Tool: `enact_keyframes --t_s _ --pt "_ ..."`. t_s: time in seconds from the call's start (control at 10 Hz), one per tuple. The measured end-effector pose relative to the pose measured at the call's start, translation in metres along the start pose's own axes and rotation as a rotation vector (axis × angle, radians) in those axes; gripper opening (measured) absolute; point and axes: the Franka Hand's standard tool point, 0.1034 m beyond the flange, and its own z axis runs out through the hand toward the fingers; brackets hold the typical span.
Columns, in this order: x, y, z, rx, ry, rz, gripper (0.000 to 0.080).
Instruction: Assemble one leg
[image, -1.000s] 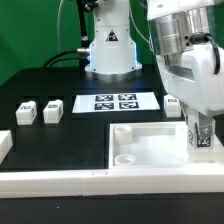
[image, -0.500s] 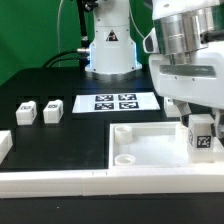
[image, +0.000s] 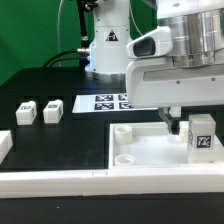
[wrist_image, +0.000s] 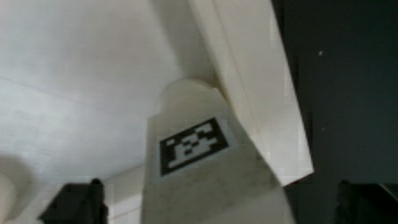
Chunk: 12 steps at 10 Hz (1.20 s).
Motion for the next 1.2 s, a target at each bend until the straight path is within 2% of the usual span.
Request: enact_keyframes --t_s 0.1,0.3,0.6,0.7,0.8,0.9,1.0,1.2 --pt "0.0000 -0.0004 0.0000 -0.012 0.006 -0.146 0.0649" --pt "-0.0018 -0.0050 -0.0010 -0.020 0.009 -0.264 0.0649" --pt "-0.0016 -0.0040 -0.0007 -0.020 0.008 -0.267 0.0649" --pt "-0.0015 -0.0039 -0.0007 -0.020 0.008 -0.267 0.0509" --pt "-0.0015 -0.0039 -0.0007 -0.020 0.008 -0.266 0.0509" --pt "-0.0014 -0.0036 -0.0007 -0.020 0.008 -0.266 0.0353" --pt "0.0000 0.0000 -0.0005 -0.024 0.008 -0.262 0.0299" --pt "0.0005 0.0010 -0.0005 -0.024 0.009 -0.239 0.0298"
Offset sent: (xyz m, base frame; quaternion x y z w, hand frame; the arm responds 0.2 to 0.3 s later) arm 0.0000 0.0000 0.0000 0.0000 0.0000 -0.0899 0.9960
